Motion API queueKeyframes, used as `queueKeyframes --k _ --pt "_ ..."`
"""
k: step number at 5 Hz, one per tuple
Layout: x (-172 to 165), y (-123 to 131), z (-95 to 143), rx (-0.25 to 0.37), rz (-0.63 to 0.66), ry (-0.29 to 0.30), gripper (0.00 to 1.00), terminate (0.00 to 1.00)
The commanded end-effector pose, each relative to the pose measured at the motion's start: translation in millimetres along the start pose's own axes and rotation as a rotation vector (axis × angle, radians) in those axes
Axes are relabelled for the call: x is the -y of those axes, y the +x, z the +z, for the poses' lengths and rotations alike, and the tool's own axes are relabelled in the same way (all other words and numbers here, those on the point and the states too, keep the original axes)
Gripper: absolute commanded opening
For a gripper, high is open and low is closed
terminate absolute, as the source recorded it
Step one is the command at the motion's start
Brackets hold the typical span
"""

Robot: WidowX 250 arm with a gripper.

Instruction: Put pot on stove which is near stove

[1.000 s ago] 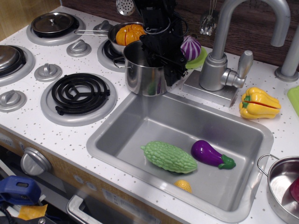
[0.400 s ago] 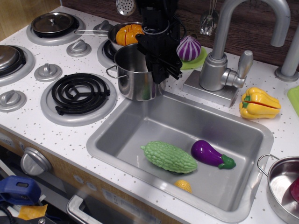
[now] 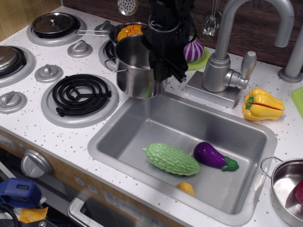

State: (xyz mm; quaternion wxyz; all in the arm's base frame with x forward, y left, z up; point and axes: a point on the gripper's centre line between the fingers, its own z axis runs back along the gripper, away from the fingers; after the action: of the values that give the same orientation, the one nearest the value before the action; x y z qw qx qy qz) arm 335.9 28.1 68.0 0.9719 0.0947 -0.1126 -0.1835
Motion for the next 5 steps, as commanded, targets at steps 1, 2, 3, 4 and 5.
queueKeyframes --k 1,2,3,4,5 --pt "-19.4 -8.0 29.9 0.069 0.029 0.067 0.0 0.0" --pt "-28.1 -20.3 31.8 0.072 0.046 0.078 0.0 0.0" --pt "-32.4 -33.8 32.7 0.06 0.086 0.064 0.0 0.0" --pt "-35.4 -50.2 28.9 0.068 0.112 0.059 0.0 0.0" --pt "-33.9 -60.9 25.2 0.075 0.141 0.093 0.0 0.0"
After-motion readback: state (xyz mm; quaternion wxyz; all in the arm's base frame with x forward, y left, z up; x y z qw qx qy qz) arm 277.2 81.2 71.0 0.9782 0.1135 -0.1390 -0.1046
